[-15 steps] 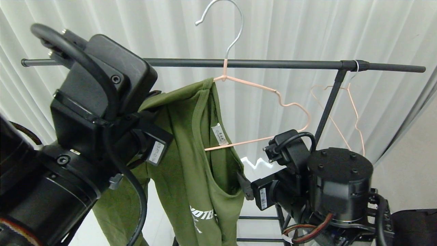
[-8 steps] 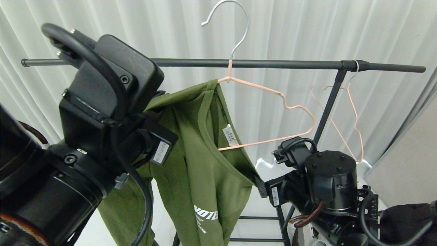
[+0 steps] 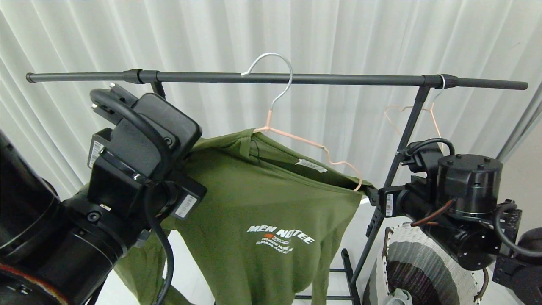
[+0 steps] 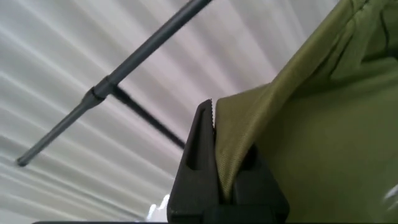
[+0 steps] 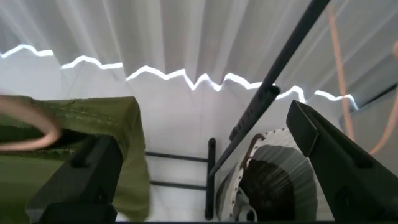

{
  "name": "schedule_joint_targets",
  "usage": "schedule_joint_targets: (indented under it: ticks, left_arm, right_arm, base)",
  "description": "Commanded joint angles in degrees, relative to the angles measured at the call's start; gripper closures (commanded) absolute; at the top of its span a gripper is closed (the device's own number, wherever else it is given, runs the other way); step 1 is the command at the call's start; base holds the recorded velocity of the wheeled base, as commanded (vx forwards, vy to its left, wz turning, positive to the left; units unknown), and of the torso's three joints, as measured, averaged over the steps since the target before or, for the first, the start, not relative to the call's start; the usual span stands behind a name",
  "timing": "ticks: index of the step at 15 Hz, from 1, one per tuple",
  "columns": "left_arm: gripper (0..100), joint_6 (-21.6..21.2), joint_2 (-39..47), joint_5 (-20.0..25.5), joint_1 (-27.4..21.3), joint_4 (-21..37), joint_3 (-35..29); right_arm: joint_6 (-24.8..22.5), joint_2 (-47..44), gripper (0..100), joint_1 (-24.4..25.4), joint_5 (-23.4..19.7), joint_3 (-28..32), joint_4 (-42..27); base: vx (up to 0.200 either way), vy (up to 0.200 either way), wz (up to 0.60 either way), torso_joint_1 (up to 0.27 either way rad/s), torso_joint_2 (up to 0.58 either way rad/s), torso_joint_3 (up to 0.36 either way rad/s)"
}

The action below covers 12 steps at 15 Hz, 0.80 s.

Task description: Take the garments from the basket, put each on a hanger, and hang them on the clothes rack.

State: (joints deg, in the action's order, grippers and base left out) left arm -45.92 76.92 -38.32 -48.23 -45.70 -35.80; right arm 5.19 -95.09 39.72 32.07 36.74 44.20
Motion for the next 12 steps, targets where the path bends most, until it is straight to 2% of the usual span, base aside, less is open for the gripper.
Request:
schedule_joint_targets:
  ticks: [1,6,9,10,11,12]
  left_arm:
    - [100,-1.7,-1.3,0.0,2.3,0.0,2.1]
    - [100,-3.4,-2.2,-0.2,3.6,0.0,4.9]
    - [100,-1.7,-2.1,-0.7,4.3,0.0,4.6]
    - [100,0.4,-2.0,-0.7,4.3,0.0,4.8]
    - [100,2.7,-1.8,-0.7,4.3,0.0,4.7]
    - [100,3.3,-1.6,-0.7,4.1,-0.1,4.6]
  right_arm:
    - [-0.1,2.3,0,-0.6,0.1,0.3,0.0]
    - [-0.4,6.1,0,0.4,0.0,2.9,-4.1]
    - [-0.7,12.1,0,7.7,-0.9,2.0,-10.5]
    - [-2.0,14.5,0,10.2,-2.9,1.8,-13.5]
    - [-4.1,16.4,0,12.2,-7.0,1.8,-15.0]
    - [-6.0,17.3,0,12.8,-9.7,1.8,-15.1]
  base:
    - [0.000,0.000,0.00,0.000,0.00,0.000]
    - [0.000,0.000,0.00,0.000,0.00,0.000]
    - [0.000,0.000,0.00,0.000,0.00,0.000]
    - [0.000,0.000,0.00,0.000,0.00,0.000]
    - [0.000,0.000,0.00,0.000,0.00,0.000]
    - [0.000,0.000,0.00,0.000,0.00,0.000]
